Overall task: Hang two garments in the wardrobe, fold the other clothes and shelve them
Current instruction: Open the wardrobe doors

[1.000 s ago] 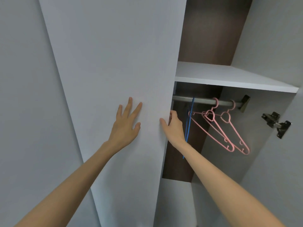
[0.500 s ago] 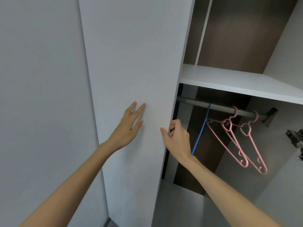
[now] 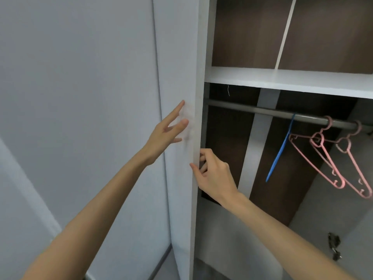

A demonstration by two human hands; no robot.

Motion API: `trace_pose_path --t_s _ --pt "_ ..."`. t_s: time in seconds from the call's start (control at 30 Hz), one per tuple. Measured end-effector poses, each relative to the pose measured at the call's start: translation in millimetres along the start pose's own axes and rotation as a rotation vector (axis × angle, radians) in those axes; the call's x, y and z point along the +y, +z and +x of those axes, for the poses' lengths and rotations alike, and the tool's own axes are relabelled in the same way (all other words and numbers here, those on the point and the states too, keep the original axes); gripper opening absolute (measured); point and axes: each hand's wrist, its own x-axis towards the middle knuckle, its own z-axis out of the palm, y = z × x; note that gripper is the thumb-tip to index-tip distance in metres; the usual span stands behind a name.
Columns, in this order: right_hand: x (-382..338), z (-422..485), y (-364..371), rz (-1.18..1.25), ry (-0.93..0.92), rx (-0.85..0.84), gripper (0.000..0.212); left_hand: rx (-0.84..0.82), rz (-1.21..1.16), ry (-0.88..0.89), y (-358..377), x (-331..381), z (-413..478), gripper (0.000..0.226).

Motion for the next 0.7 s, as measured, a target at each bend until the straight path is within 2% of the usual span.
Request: trace_pose_path --t_s 0.17,0.3,0.4,0.7 --pt "-33 -21 31 0.079 -0.054 -0.029 0.050 0.039 -0.130 -0.047 -44 10 -33 0.039" --pt "-54 -28 49 0.070 -0.106 -0.105 0.054 0.077 -0.122 -0.080 -72 9 -59 0.033" --pt "-68 -27 60 0.063 -0.116 -0.201 0.056 0.107 -0.115 -0.115 -88 7 -74 0.027" --pt "-93 -12 97 0.069 -0.209 -0.571 0.073 0.272 -0.226 -0.238 -135 -8 -91 0.033"
